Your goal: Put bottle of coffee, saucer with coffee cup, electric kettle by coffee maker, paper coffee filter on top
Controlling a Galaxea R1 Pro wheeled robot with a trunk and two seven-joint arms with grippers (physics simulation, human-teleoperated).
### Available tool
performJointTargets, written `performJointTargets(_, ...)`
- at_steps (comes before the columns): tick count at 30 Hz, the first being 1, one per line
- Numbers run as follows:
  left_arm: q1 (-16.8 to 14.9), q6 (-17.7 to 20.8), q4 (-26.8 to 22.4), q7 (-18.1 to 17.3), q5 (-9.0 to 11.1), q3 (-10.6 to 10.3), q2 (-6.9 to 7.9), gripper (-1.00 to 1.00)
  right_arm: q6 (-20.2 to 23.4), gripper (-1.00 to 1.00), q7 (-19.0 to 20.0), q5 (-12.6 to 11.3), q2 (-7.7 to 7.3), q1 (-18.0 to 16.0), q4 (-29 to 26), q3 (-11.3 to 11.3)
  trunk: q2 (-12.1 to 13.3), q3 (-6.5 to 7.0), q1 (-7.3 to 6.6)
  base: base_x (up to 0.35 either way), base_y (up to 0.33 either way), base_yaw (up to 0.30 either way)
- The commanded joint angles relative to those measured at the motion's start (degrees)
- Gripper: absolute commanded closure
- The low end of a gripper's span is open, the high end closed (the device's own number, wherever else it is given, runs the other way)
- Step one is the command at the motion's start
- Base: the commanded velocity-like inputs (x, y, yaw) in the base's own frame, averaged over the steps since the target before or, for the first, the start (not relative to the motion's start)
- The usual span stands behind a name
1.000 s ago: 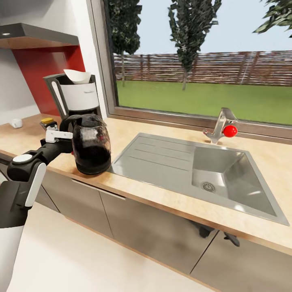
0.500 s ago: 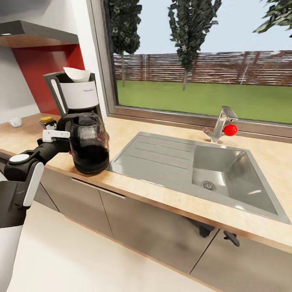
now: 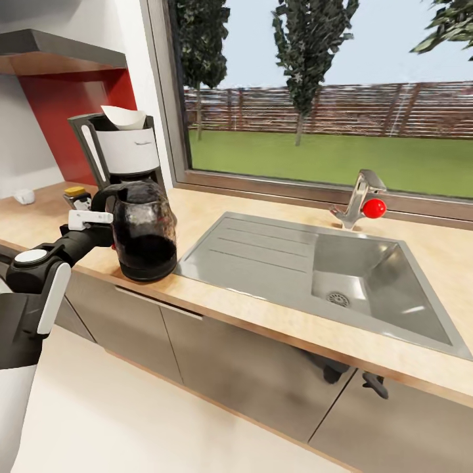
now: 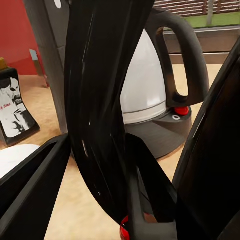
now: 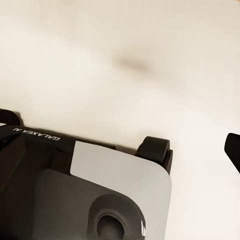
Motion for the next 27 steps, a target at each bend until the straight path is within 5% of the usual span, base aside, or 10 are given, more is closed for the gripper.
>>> performJointTargets(1, -0.05, 0.33, -0.06, -0.15, 0.27, 0.08, -0.01, 1.0, 0.52, -1.0, 0.05, -0.6, -0.05, -0.02, -0.1, 0.3, -0.03, -0.05, -0.01, 0.0, 0.0, 0.0)
performJointTargets(27, -0.05, 0.33, -0.02, -0.15, 0.27, 0.09, -0.01, 1.0, 0.51, -1.0, 0.05, -0.6, -0.08, -0.03, -0.1, 0.3, -1.23, -0.59, 0.65, 0.027, 0.0, 0.0)
